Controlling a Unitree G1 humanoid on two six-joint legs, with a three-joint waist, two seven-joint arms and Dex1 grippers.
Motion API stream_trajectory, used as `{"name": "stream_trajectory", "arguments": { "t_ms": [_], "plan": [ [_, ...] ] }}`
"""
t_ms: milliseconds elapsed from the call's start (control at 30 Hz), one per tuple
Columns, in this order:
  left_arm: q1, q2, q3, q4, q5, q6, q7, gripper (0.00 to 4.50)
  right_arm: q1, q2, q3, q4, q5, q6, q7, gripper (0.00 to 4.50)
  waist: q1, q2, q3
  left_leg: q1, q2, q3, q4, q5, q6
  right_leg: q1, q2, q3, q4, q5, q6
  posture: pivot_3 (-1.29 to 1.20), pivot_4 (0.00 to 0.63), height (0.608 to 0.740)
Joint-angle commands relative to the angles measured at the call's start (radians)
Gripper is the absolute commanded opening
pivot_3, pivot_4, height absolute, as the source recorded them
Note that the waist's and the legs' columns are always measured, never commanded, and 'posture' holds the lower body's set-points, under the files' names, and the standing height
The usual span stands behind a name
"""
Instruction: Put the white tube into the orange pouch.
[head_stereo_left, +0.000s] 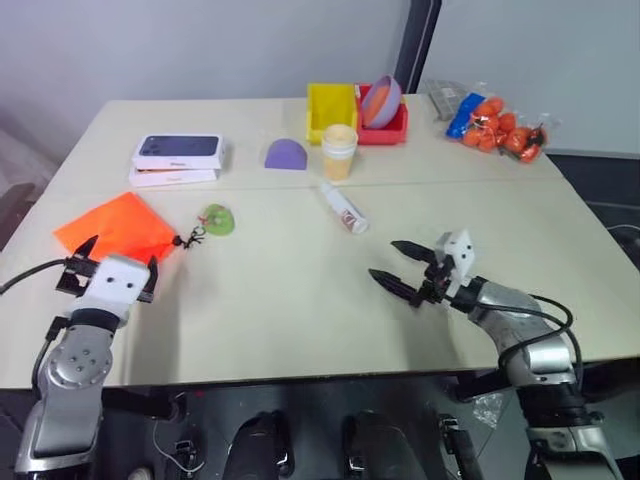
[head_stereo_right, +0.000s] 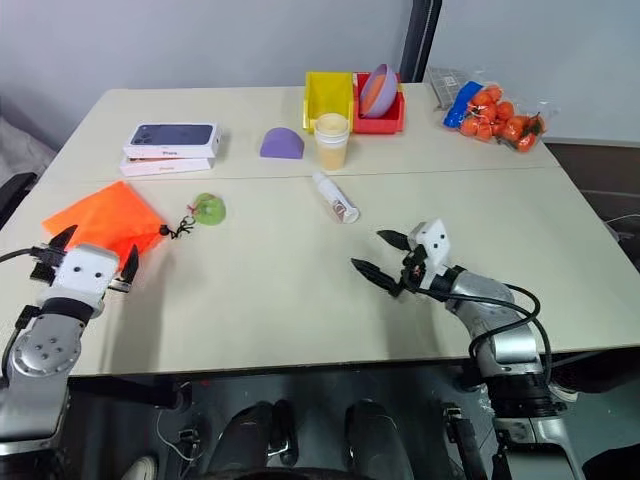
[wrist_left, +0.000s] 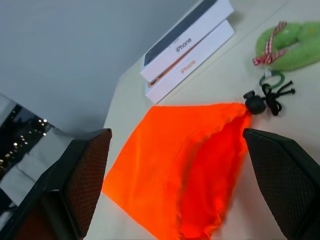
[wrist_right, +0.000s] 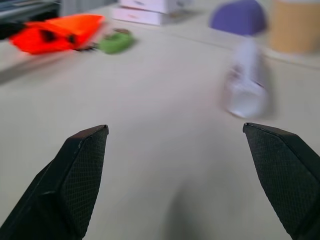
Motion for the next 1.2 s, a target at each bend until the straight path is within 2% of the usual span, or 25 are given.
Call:
{"name": "stream_trajectory", "arguments": {
  "t_ms": [33, 400, 633, 767, 900, 933, 1200],
  "plan": [
    [-0.023, 0.034, -0.011, 0.014, 0.07, 0.007, 0.012, 4.5, -0.012, 0.012, 0.031, -0.085, 0.006, 0.011, -0.003, 4.47, 0.0, 0.0, 0.0, 0.0, 0.0, 0.0, 0.0, 0.0, 0.0, 0.0, 0.0, 0.0, 0.0, 0.0, 0.0, 0.0, 0.15, 0.74],
    [-0.143, 0.059, -0.03, 0.201, 0.134, 0.077, 0.028, 4.5, -0.002, 0.08, 0.123, -0.142, -0.002, 0.026, -0.024, 4.47, 0.0, 0.0, 0.0, 0.0, 0.0, 0.0, 0.0, 0.001, 0.001, 0.0, 0.0, 0.0, 0.001, 0.002, 0.003, 0.0, 0.15, 0.74],
    [-0.187, 0.054, -0.03, 0.243, 0.148, 0.098, 0.066, 4.5, 0.018, 0.1, 0.146, -0.164, -0.006, 0.027, -0.041, 4.47, 0.001, -0.001, 0.0, 0.0, 0.0, 0.0, 0.001, 0.002, 0.002, 0.0, 0.0, -0.001, 0.001, 0.002, 0.003, 0.0, 0.15, 0.74],
    [-0.196, 0.048, -0.025, 0.271, 0.144, 0.109, 0.08, 2.62, 0.027, 0.106, 0.149, -0.174, -0.003, 0.029, -0.052, 4.5, 0.001, -0.001, -0.001, 0.0, 0.0, 0.0, 0.001, 0.002, 0.001, 0.0, 0.001, -0.001, 0.002, 0.002, 0.004, 0.0, 0.15, 0.74],
    [-0.208, 0.048, -0.023, 0.298, 0.128, 0.103, 0.082, 0.46, 0.031, 0.11, 0.148, -0.18, -0.001, 0.031, -0.06, 4.5, 0.001, -0.001, -0.001, 0.0, 0.0, 0.0, 0.001, 0.002, 0.001, 0.0, 0.001, -0.001, 0.002, 0.002, 0.004, 0.0, 0.15, 0.74],
    [-0.211, 0.047, -0.024, 0.303, 0.123, 0.1, 0.08, 0.03, 0.031, 0.11, 0.147, -0.18, -0.002, 0.031, -0.062, 4.5, 0.001, -0.001, -0.001, 0.0, 0.0, 0.0, 0.001, 0.002, 0.001, 0.0, 0.001, -0.001, 0.002, 0.002, 0.004, 0.0, 0.15, 0.74],
    [-0.233, -0.014, -0.061, 0.246, 0.01, 0.079, -0.007, 0.03, 0.021, 0.103, 0.13, -0.178, -0.005, 0.025, -0.079, 4.5, 0.004, -0.002, -0.001, 0.0, 0.0, 0.0, 0.002, 0.002, 0.001, 0.001, 0.001, -0.001, 0.002, 0.002, 0.004, 0.0, 0.15, 0.74]
  ]
}}
